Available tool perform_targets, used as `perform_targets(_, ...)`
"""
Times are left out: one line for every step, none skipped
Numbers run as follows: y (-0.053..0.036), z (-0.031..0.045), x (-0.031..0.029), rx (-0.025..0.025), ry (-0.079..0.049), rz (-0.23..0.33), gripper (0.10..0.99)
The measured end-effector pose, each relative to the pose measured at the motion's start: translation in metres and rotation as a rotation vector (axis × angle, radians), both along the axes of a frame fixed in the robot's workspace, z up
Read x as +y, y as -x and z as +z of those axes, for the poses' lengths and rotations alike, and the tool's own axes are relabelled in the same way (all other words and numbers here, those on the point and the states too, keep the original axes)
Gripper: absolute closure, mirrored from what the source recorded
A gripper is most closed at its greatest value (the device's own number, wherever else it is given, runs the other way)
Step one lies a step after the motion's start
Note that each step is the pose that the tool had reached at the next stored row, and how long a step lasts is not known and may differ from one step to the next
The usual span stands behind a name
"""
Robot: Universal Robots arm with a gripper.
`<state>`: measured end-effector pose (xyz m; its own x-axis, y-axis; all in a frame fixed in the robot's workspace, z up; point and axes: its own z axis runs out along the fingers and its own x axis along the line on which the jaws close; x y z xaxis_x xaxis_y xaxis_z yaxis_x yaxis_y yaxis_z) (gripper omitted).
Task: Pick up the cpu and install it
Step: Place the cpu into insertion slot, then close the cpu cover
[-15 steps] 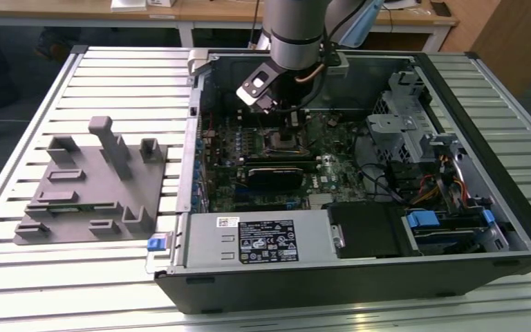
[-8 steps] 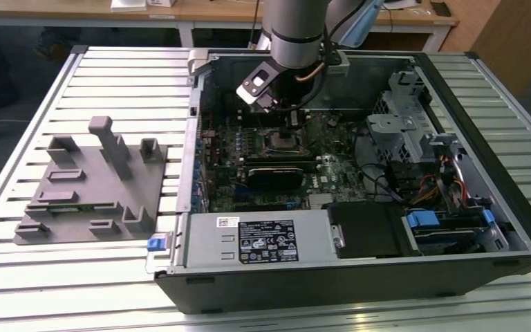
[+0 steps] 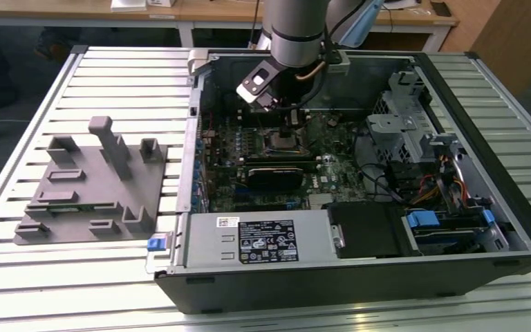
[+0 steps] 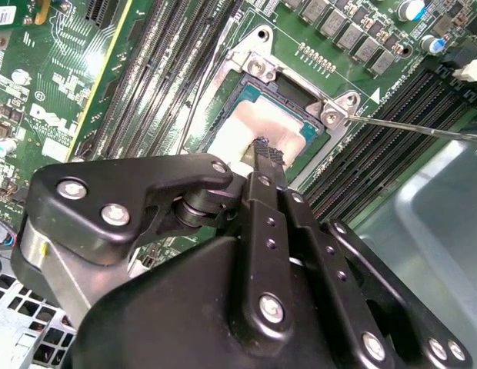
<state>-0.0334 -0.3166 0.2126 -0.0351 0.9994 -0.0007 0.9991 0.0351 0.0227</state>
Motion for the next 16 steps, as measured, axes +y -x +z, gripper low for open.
perform_targets(0.0000,0.0003,0.0000,0.0000,0.000,0.000,0.980)
perform_targets(0.0000,0.0006,0.0000,0.0000,0.000,0.000,0.980)
perform_targets(0.0000,0.0010,0.0000,0.0001,0.000,0.000,0.980)
perform_targets(0.0000,0.0015,0.0000,0.0001,0.000,0.000,0.980)
perform_targets(0.0000,0.0017,0.0001,0.0000,0.000,0.000,0.980)
perform_targets(0.0000,0.0022,0.0000,0.0001,0.000,0.000,0.980)
perform_targets(0.0000,0.0028,0.0000,0.0003,0.000,0.000,0.980)
perform_targets(0.0000,0.0034,0.0000,0.0003,0.000,0.000,0.980)
perform_targets(0.0000,0.0040,0.0000,0.0004,0.000,0.000,0.980)
perform_targets(0.0000,0.0045,0.0000,0.0006,0.000,0.000,0.980)
perform_targets(0.0000,0.0051,0.0000,0.0007,0.000,0.000,0.980)
perform_targets(0.0000,0.0056,0.0000,0.0007,0.000,0.000,0.980)
perform_targets(0.0000,0.0062,0.0000,0.0008,0.000,0.000,0.980)
perform_targets(0.0000,0.0067,0.0000,0.0009,0.000,0.000,0.980)
perform_targets(0.0000,0.0072,0.0000,0.0010,0.000,0.000,0.980)
perform_targets(0.0000,0.0079,0.0000,0.0011,0.000,0.000,0.980)
